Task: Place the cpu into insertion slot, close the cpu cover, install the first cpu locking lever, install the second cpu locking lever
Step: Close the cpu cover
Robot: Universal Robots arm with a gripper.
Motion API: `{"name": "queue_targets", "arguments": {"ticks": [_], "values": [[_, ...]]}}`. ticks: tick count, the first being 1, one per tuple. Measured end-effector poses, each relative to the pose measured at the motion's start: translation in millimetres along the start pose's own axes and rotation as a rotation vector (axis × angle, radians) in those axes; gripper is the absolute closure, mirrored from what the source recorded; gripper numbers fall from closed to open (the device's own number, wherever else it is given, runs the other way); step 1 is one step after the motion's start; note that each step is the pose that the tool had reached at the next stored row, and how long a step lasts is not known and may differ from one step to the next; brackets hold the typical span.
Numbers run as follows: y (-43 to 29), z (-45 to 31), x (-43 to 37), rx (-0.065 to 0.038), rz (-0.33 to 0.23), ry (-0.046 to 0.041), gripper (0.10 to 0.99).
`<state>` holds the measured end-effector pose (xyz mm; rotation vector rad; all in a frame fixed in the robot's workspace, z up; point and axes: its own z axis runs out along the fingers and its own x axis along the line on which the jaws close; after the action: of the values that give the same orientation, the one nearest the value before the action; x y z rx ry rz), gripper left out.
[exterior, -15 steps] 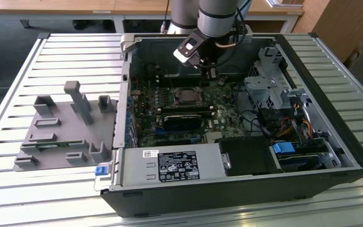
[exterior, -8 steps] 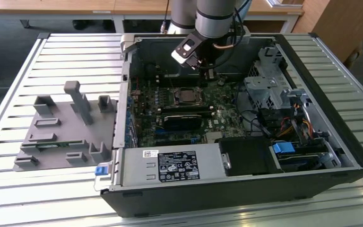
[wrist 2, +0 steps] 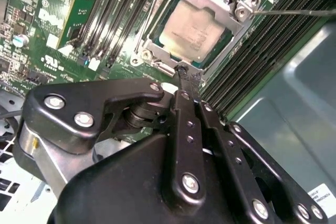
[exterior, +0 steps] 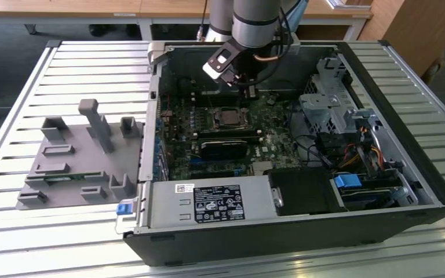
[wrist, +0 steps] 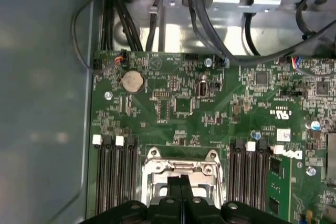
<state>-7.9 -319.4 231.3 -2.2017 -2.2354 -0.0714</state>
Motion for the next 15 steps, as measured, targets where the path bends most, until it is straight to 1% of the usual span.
{"name": "queue_targets", "arguments": {"ticks": [4, 7, 10, 12, 15], "values": [[-0.3, 1.1, -1.7, 0.008, 0.000, 0.0010, 0.980], [-3.4, 3.6, -5.6, 0.009, -0.005, 0.0017, 0.980], [-9.1, 6.1, -6.2, 0.009, -0.018, 0.0022, 0.980], [-15.1, 7.2, -6.2, 0.009, -0.023, 0.0020, 0.980], [-22.1, 7.9, -6.1, 0.009, -0.023, 0.0021, 0.980]]}}
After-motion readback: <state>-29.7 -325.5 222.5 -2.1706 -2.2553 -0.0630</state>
